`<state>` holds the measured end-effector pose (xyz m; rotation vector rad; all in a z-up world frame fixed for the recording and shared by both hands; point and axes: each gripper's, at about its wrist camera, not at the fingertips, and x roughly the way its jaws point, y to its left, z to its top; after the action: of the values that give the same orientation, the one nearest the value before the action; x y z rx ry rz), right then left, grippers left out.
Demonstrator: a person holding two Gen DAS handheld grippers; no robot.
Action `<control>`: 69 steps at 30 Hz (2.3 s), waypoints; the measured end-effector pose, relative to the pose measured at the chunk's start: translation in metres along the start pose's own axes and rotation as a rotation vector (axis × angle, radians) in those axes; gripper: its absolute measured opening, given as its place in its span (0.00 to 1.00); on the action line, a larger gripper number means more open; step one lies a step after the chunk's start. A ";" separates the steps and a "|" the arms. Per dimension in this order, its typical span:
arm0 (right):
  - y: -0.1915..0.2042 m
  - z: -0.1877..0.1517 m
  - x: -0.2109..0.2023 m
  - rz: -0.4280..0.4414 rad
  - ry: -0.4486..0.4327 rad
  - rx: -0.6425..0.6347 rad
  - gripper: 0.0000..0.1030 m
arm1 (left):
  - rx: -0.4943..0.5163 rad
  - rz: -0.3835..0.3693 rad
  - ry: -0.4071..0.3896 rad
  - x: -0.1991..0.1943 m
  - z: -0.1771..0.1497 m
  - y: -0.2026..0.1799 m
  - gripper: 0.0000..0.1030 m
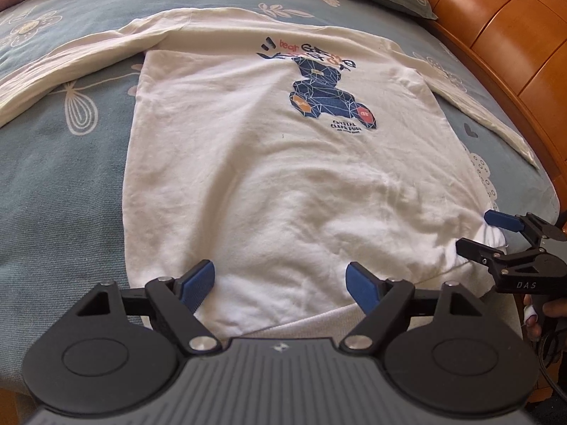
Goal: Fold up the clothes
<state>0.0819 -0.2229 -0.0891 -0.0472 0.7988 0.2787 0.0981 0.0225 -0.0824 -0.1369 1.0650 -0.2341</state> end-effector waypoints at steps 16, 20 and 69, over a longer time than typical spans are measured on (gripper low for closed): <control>0.002 0.002 0.000 -0.014 0.019 -0.002 1.00 | 0.020 -0.013 -0.038 0.032 0.048 -0.017 0.79; 0.004 0.004 0.001 -0.024 0.040 0.002 1.00 | 0.005 -0.008 -0.068 0.030 0.040 -0.016 0.80; -0.002 0.036 0.002 -0.055 -0.015 0.127 1.00 | 0.208 -0.104 -0.206 0.056 0.140 -0.008 0.88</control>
<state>0.1089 -0.2190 -0.0657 0.0517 0.7976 0.1758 0.2458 0.0004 -0.0615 -0.0286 0.8237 -0.4144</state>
